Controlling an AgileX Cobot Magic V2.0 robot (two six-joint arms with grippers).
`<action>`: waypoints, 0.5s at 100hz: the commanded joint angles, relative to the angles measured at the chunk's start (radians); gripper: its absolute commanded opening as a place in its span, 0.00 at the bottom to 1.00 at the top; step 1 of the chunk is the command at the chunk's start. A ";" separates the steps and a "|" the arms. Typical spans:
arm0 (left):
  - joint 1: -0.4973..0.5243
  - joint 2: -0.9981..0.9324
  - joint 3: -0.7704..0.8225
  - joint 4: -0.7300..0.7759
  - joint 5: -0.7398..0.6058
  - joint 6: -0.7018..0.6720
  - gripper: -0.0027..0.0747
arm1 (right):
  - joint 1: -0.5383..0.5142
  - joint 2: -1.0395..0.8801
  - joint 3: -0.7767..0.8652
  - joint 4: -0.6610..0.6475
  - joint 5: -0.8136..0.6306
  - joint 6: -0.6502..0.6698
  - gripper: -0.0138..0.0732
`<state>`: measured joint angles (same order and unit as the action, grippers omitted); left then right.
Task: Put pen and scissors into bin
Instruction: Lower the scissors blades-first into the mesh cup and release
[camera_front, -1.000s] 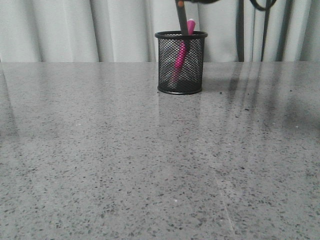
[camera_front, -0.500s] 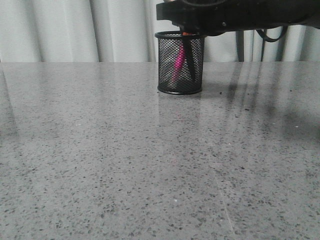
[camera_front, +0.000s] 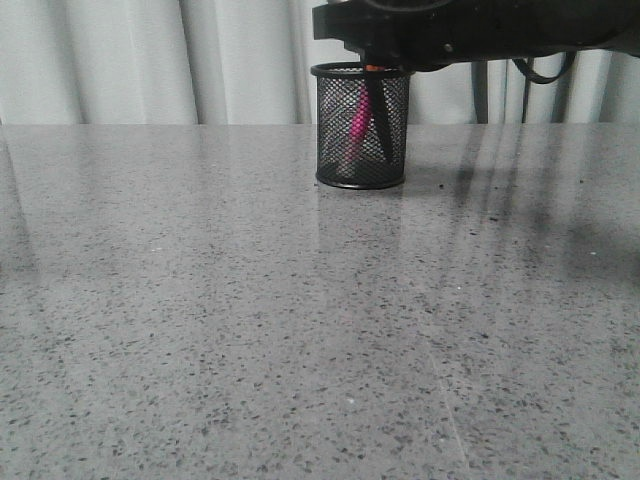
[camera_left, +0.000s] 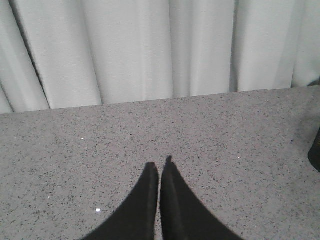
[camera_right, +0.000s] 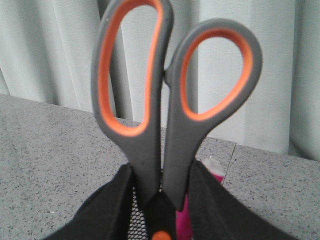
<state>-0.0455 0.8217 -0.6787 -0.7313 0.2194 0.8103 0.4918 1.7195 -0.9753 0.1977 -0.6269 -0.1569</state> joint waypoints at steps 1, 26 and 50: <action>-0.008 -0.009 -0.027 -0.020 -0.047 -0.005 0.01 | -0.002 -0.048 -0.022 -0.010 -0.081 0.001 0.43; -0.008 -0.009 -0.027 -0.020 -0.047 -0.005 0.01 | -0.002 -0.054 -0.022 -0.010 -0.081 0.001 0.44; -0.008 -0.009 -0.027 -0.020 -0.047 -0.005 0.01 | -0.002 -0.124 -0.022 -0.010 -0.085 0.001 0.44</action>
<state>-0.0455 0.8217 -0.6787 -0.7313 0.2194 0.8103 0.4918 1.6857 -0.9753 0.1977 -0.6269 -0.1569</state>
